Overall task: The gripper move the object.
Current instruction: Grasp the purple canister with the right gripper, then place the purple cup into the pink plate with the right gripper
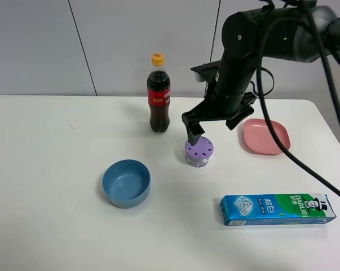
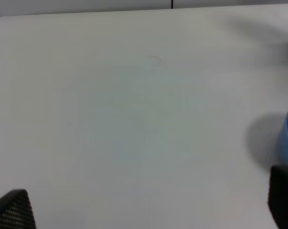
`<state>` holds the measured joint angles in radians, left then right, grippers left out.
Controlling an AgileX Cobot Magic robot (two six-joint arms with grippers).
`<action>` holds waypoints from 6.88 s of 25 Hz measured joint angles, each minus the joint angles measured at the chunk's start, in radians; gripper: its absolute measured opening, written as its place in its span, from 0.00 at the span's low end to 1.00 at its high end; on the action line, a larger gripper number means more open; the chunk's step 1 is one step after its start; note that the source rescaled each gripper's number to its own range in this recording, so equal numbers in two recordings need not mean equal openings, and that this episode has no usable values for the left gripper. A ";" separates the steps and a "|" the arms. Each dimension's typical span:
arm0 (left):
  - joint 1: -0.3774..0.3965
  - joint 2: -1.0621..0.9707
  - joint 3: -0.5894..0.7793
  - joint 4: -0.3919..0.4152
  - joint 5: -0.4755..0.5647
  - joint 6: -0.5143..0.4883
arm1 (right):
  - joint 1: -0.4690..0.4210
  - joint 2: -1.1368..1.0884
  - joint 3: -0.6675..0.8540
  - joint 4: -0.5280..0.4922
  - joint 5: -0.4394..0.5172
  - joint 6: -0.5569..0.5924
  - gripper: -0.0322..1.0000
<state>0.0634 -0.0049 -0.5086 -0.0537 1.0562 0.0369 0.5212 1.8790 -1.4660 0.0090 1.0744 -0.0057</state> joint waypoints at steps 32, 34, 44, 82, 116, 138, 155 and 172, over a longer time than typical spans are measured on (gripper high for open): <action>0.000 0.000 0.000 0.000 0.000 0.000 | 0.000 0.218 0.000 -0.009 -0.196 -0.011 1.00; 0.000 0.000 0.000 0.000 0.000 0.000 | 0.000 0.226 0.000 -0.009 -0.197 -0.011 1.00; 0.000 0.000 0.000 0.000 0.000 0.000 | 0.000 0.257 0.000 -0.004 -0.198 -0.011 1.00; 0.000 0.000 0.000 -0.001 0.000 0.000 | -0.002 0.061 0.000 -0.049 0.003 -0.001 0.03; 0.000 0.000 0.000 -0.001 0.000 0.000 | -0.519 -0.086 0.218 -0.068 -0.099 -0.158 0.03; 0.000 0.000 0.000 -0.001 0.000 0.000 | -0.569 0.082 0.208 0.010 -0.404 -0.082 0.03; 0.000 0.000 0.000 -0.001 0.000 0.000 | -0.554 0.186 0.081 0.084 -0.334 -0.079 0.03; 0.000 0.000 0.000 -0.001 0.000 0.000 | -0.543 0.160 0.080 0.077 -0.315 -0.079 0.73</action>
<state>0.0634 -0.0049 -0.5086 -0.0546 1.0562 0.0372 -0.0222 2.0395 -1.3861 0.0858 0.7597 -0.0848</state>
